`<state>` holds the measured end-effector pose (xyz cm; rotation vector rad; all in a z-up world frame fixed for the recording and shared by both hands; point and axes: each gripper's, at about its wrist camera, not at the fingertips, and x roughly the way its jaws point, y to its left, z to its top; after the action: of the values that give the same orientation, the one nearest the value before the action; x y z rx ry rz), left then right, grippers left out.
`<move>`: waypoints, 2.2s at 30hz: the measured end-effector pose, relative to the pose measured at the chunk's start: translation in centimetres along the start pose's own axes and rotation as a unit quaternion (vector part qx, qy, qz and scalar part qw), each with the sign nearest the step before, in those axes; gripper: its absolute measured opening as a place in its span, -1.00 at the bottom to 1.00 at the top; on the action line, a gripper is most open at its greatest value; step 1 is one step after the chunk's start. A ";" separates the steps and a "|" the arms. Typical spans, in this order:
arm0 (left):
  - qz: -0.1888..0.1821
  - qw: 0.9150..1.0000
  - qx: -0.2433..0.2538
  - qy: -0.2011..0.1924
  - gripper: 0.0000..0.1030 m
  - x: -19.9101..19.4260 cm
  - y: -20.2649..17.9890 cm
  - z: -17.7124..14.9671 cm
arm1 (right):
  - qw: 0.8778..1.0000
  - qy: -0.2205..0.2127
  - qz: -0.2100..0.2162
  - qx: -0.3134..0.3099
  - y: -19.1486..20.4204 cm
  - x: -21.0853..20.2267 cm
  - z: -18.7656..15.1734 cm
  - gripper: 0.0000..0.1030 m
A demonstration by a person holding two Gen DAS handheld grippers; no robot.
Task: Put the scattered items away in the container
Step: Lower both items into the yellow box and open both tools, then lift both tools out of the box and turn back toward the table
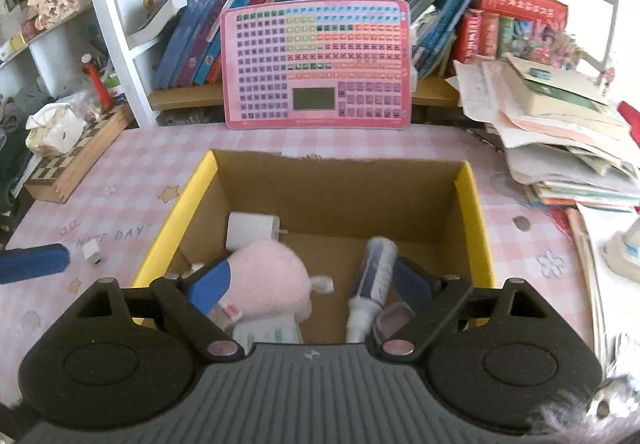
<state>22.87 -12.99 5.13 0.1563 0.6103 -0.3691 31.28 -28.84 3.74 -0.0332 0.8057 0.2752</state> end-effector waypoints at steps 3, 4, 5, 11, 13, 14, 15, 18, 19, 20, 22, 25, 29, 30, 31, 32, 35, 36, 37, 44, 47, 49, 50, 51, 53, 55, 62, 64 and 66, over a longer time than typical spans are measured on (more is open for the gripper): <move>-0.004 1.000 -0.014 -0.002 0.68 -1.4 0.6 -1.2 | 1.000 -0.009 -0.006 0.002 0.3 -1.5 -1.3 0.72; -0.005 1.000 -0.016 -0.003 0.68 -1.8 0.8 -1.6 | 1.000 -0.014 -0.010 0.001 0.5 -2.0 -1.8 0.72; -0.005 1.000 -0.018 -0.005 0.68 -2.2 0.9 -1.9 | 1.000 -0.018 -0.015 0.001 0.7 -2.5 -2.4 0.72; -0.010 0.999 -0.032 -0.007 0.69 -4.4 1.7 -4.0 | 0.999 -0.032 -0.033 0.020 1.8 -4.9 -5.1 0.72; -0.010 0.999 -0.037 -0.005 0.69 -5.1 2.0 -4.6 | 0.998 -0.039 -0.039 0.028 2.3 -5.8 -5.9 0.72; -0.010 0.999 -0.040 -0.004 0.69 -5.4 2.1 -5.0 | 0.998 -0.043 -0.042 0.032 2.6 -6.3 -6.3 0.72; -0.009 0.999 -0.042 -0.003 0.69 -5.7 2.3 -5.3 | 0.997 -0.045 -0.044 0.036 2.9 -6.8 -6.7 0.72; -0.004 0.999 -0.039 -0.001 0.69 -6.7 2.5 -6.3 | 0.996 -0.051 -0.057 0.045 3.7 -8.0 -7.9 0.73; -0.001 0.999 -0.036 -0.002 0.69 -7.1 2.5 -6.6 | 0.996 -0.051 -0.061 0.048 4.0 -8.4 -8.4 0.74; 0.002 0.999 -0.032 -0.002 0.69 -7.5 2.5 -6.9 | 0.995 -0.050 -0.065 0.050 4.2 -8.8 -8.9 0.75; 0.006 1.000 -0.026 -0.003 0.69 -8.3 2.5 -7.6 | 0.995 -0.050 -0.069 0.053 4.5 -9.4 -9.8 0.76; 0.005 1.000 -0.030 0.001 0.69 -9.1 2.9 -8.5 | 0.994 -0.048 -0.077 0.058 4.9 -10.2 -11.2 0.76; 0.007 0.999 -0.043 0.007 0.69 -10.1 3.6 -9.6 | 0.992 -0.050 -0.094 0.074 5.4 -11.4 -12.8 0.76; 0.009 0.999 -0.049 0.008 0.69 -10.4 3.8 -9.9 | 0.990 -0.051 -0.100 0.081 5.6 -11.8 -13.2 0.76; 0.012 0.999 -0.053 0.008 0.69 -10.7 3.9 -10.2 | 0.989 -0.055 -0.106 0.089 5.8 -12.2 -13.6 0.76; 0.015 0.998 -0.055 0.007 0.70 -11.0 4.0 -10.5 | 0.987 -0.059 -0.111 0.096 6.0 -12.7 -14.0 0.76; 0.020 0.998 -0.065 0.008 0.70 -12.0 4.5 -11.6 | 0.984 -0.068 -0.121 0.113 6.6 -13.9 -15.0 0.77; 0.021 0.997 -0.068 0.009 0.70 -12.3 4.7 -11.8 | 0.983 -0.070 -0.123 0.116 6.9 -14.2 -15.4 0.77; 0.023 0.997 -0.070 0.009 0.70 -12.6 4.9 -12.1 | 0.982 -0.071 -0.125 0.119 7.1 -14.4 -15.7 0.77; 0.037 0.996 -0.079 0.013 0.71 -14.3 6.2 -13.7 | 0.974 -0.062 -0.148 0.162 9.2 -14.3 -18.5 0.77; 0.042 0.996 -0.081 0.022 0.71 -14.9 6.7 -14.6 | 0.974 -0.051 -0.149 0.162 10.3 -14.0 -19.2 0.77; 0.044 0.995 -0.084 0.028 0.71 -15.3 7.1 -15.2 | 0.975 -0.048 -0.146 0.162 11.1 -13.9 -19.5 0.77; 0.045 0.995 -0.085 0.030 0.71 -15.5 7.2 -15.5 | 0.975 -0.048 -0.143 0.162 11.5 -14.0 -19.7 0.77; 0.045 0.995 -0.087 0.031 0.71 -15.7 7.4 -15.7 | 0.976 -0.046 -0.139 0.160 11.9 -13.9 -19.9 0.77; 0.047 0.994 -0.091 0.037 0.72 -16.0 7.7 -16.2 | 0.978 -0.040 -0.132 0.155 12.6 -13.9 -20.2 0.77; 0.048 0.993 -0.096 0.042 0.72 -16.2 8.0 -16.7 | 0.981 -0.031 -0.121 0.147 13.5 -13.7 -20.4 0.77; 0.046 0.992 -0.103 0.047 0.72 -17.0 8.8 -17.7 | 0.992 -0.006 -0.085 0.094 16.9 -12.7 -20.5 0.77; 0.049 0.992 -0.105 0.049 0.72 -17.2 9.0 -17.9 | 0.994 -0.004 -0.076 0.076 17.9 -12.6 -20.3 0.77; 0.052 0.992 -0.107 0.052 0.72 -17.3 9.4 -18.1 | 0.996 -0.004 -0.067 0.058 18.8 -12.3 -20.1 0.77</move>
<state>3.76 5.23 0.92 0.0010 0.7382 -0.1942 4.13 -16.24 0.05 0.0236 0.8074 0.1007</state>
